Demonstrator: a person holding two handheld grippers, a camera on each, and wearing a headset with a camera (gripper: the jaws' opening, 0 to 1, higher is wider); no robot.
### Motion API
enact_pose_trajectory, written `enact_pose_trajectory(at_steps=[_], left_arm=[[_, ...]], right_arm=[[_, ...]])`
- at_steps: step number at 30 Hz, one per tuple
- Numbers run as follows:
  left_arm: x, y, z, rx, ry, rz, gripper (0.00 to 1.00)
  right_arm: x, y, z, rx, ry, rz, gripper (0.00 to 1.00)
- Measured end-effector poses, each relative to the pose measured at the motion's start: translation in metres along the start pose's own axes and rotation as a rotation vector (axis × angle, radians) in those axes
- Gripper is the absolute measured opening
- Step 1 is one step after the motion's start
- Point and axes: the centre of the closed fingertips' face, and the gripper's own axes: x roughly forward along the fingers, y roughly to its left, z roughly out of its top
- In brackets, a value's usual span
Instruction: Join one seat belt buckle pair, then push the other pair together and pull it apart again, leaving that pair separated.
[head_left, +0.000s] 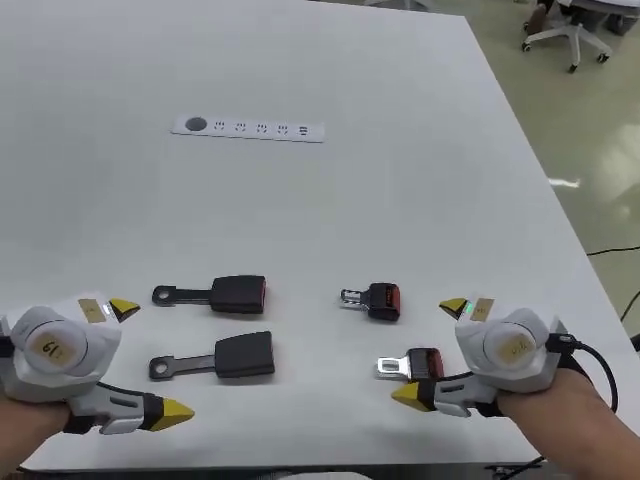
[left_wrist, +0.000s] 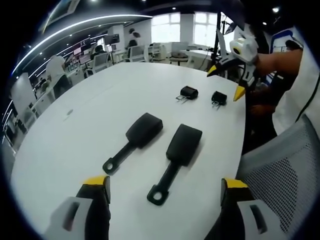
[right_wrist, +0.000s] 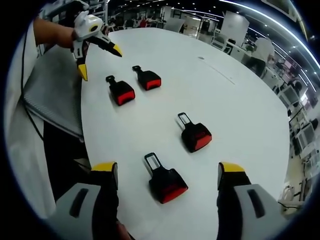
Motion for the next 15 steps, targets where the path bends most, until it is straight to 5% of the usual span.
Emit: enact_pose_trajectory(at_steps=[7,15], left_arm=[[0.004,-0.005,0.009,0.008,-0.020,-0.002,0.86],[0.015,-0.012,0.007,0.059,-0.003,-0.035,0.76]], right_arm=[[-0.002,0.001,-0.004,-0.013,0.002,0.006,0.76],[-0.004,0.008,-0.009,-0.043,0.011,0.044,0.64]])
